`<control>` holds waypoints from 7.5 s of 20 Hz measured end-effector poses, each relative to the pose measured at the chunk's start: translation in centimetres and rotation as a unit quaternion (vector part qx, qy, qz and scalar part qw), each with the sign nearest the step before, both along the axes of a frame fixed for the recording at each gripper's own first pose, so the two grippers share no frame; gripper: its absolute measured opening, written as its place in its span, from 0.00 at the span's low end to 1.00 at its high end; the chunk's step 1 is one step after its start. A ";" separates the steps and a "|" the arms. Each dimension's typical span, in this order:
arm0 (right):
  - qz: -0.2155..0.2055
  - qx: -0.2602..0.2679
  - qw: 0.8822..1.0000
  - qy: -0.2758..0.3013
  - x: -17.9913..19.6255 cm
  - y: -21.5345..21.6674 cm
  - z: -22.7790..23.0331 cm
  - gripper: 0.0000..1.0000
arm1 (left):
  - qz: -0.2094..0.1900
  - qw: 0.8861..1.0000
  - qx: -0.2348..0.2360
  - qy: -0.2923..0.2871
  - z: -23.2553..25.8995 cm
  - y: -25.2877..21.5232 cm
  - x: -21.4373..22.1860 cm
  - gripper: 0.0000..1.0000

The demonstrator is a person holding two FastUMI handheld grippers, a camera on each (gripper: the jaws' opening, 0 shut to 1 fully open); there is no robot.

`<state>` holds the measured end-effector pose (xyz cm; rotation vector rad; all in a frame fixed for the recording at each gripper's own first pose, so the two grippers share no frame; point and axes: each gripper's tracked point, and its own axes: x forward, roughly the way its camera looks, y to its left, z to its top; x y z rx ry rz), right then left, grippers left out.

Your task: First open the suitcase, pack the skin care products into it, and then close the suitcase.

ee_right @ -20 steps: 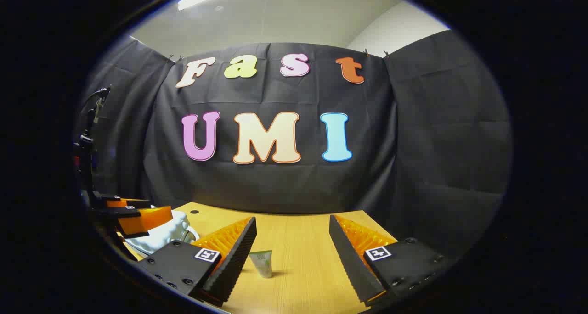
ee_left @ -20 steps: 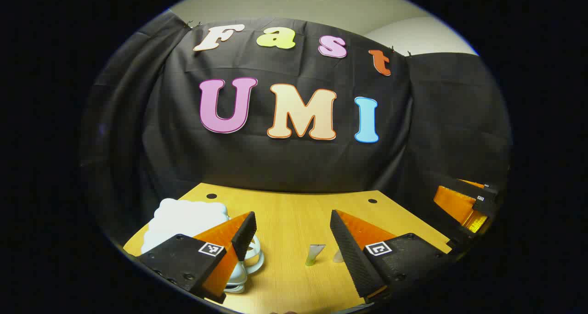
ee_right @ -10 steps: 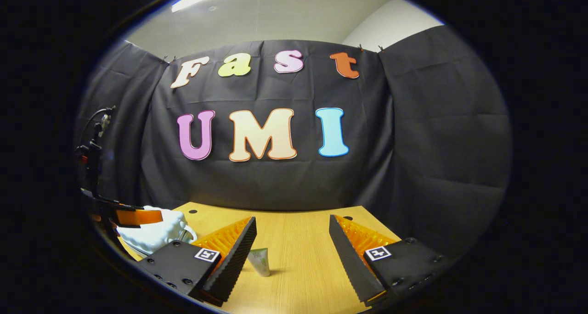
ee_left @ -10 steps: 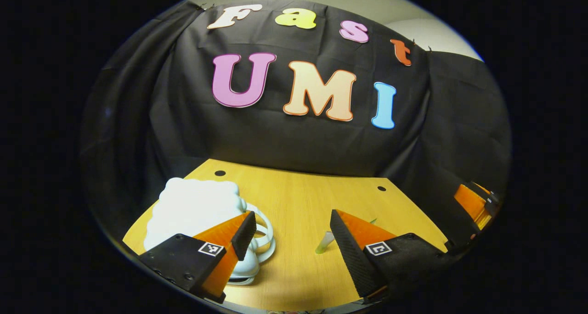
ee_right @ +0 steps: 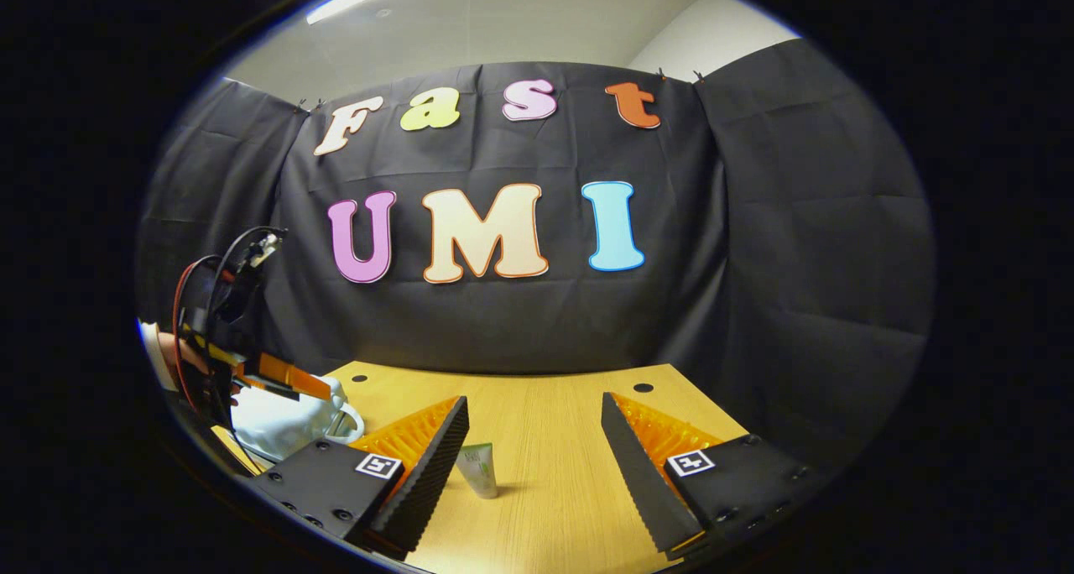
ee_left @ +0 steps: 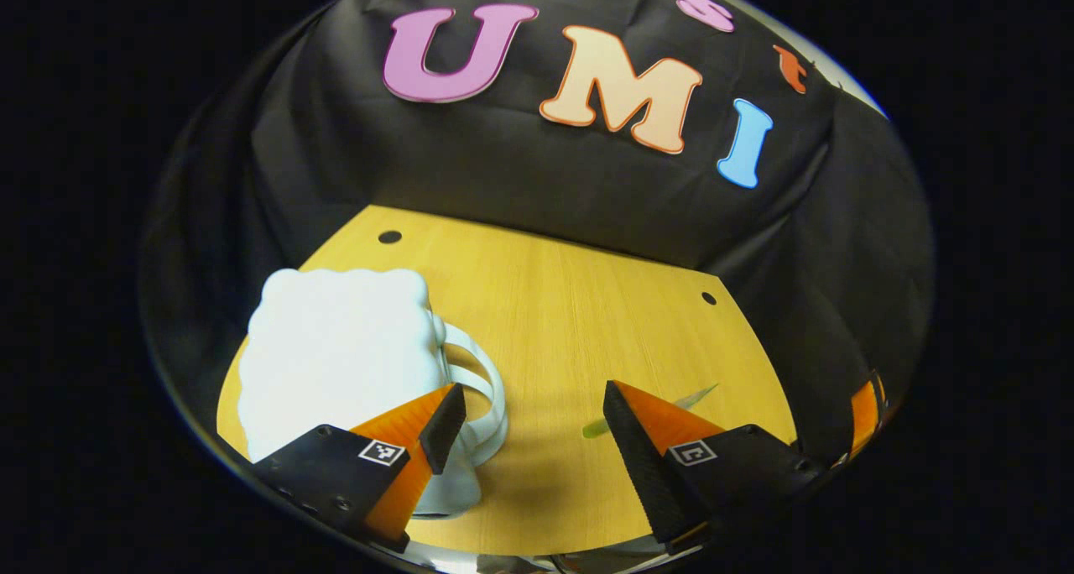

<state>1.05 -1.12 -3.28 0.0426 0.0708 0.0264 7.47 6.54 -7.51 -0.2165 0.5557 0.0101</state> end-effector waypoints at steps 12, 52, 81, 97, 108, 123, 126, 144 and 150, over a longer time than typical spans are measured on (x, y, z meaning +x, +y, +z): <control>-0.013 0.016 0.999 0.028 -0.3 -2.5 -1.9 0.96 | 0.024 0.984 0.004 0.175 -6.2 2.1 5.5 0.92; -0.027 0.014 0.997 0.074 -0.5 -5.4 -5.0 0.99 | 0.007 0.968 -0.067 0.242 -8.6 1.7 7.4 0.02; 0.031 0.017 0.997 0.062 0.8 3.7 -4.2 0.96 | 0.122 0.987 -0.096 0.035 12.6 28.4 -5.8 0.02; 0.022 0.007 0.997 0.071 -0.3 9.6 -4.8 0.99 | 0.207 0.966 0.076 0.137 -0.6 45.5 -10.4 0.01; 0.038 -0.003 0.995 0.091 1.2 10.2 -5.3 0.99 | 0.288 0.929 0.057 0.226 -12.3 49.8 -10.7 0.10; 0.100 0.000 0.988 0.122 2.9 7.5 -8.6 0.99 | 0.187 0.972 0.125 0.062 -0.7 25.6 -7.1 0.97; 0.123 0.005 0.983 0.136 3.0 7.0 -9.8 0.99 | 0.151 0.978 0.142 0.031 -1.7 17.5 -7.0 0.97; 0.237 -0.011 0.951 0.198 4.9 3.8 -17.6 0.98 | 0.063 0.996 0.040 -0.050 -13.2 -9.2 2.6 0.96; 0.247 -0.019 0.946 0.211 5.2 2.9 -20.2 0.98 | 0.088 0.995 0.022 -0.044 -16.8 -9.9 5.3 0.96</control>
